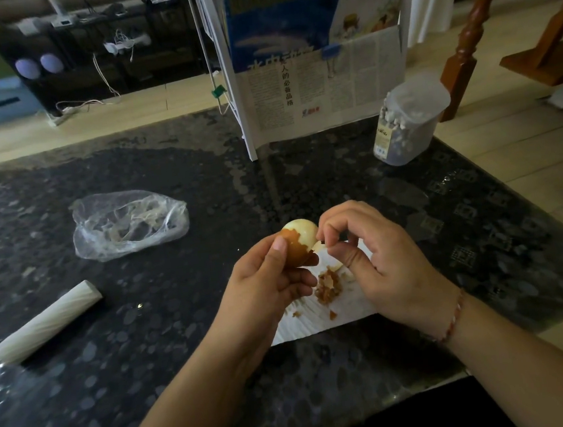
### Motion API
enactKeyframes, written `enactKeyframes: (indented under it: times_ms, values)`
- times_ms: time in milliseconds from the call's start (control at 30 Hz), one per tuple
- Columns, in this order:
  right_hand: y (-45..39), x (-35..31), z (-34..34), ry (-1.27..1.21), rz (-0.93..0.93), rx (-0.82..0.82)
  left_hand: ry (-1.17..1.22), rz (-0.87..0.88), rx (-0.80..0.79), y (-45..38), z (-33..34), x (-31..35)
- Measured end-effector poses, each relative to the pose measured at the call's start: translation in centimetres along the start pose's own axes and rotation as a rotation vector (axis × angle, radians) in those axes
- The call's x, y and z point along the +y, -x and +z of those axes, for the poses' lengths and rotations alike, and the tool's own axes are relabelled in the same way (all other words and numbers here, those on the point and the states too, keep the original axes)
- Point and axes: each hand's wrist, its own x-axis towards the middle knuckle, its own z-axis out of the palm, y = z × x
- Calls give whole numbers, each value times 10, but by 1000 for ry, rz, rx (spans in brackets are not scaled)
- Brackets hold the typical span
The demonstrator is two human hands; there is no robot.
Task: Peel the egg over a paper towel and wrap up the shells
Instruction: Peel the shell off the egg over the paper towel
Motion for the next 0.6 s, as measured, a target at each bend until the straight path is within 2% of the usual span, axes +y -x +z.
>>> enactKeyframes:
  times_ms: [233, 400, 600]
  values:
    - [1, 0, 0, -153, 88, 54, 95, -30, -23, 0, -2, -1]
    - [0, -2, 2, -356, 170, 66, 224, -49, -34, -3, -1, -3]
    - [-2, -2, 9, -652, 299, 111, 457, -128, -148, 1, -3, -1]
